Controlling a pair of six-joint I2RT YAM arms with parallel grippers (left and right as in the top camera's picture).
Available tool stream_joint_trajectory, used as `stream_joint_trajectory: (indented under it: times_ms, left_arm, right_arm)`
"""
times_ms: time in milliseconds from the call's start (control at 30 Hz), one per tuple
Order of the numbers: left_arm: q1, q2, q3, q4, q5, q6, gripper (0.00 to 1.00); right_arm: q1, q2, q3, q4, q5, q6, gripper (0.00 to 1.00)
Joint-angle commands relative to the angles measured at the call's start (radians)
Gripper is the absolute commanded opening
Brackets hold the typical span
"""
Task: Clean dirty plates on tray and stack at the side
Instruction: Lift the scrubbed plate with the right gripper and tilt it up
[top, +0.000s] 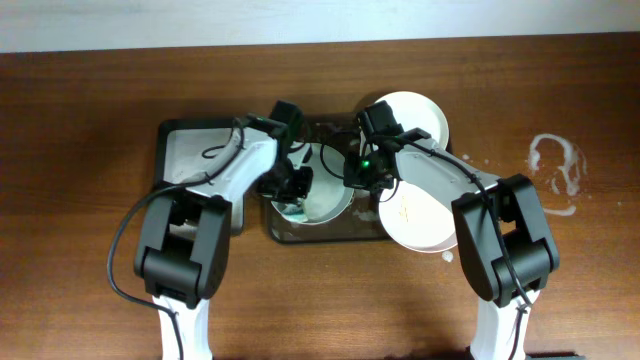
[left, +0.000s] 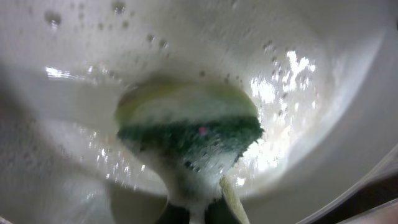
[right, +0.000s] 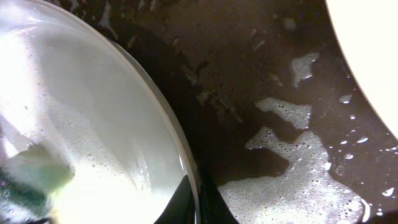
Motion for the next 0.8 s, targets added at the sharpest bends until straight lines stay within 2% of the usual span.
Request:
stream_joint_trajectory:
  times_ms: [0,167,300,533,600,767]
  left_arm:
    - [0.068,0.017,0.100,-0.107,0.092,0.027,0.01]
    - [0.121,-0.008,0.316,-0.265,0.092,0.039,0.01]
    - [0.140,-0.027,0.442,-0.299,0.092,0.038,0.01]
    - [0.143,-0.034,0.484,-0.279,0.088,0.038,0.01]
    - [0.143,-0.034,0.483,-0.266,0.088,0.038,0.01]
    - [0.143,-0.034,0.483,-0.254,0.088,0.038,0.01]
  right_arm:
    - [-0.029,0.013,-0.020,-0.001,-0.051,0.009,0.04]
    - [-0.077,-0.025,-0.008,-0.016,-0.177,-0.068,0.04]
    - [-0.109,-0.166,-0.003,-0.077,-0.080,-0.150,0.04]
    - [-0.100,-0.457,-0.003,-0.179,0.333,-0.183,0.04]
    - [-0.085,-0.543,-0.003,-0.191,0.519,-0.182,0.04]
    - [-0.019,-0.588,-0.004,-0.216,0.970,-0.174,0.04]
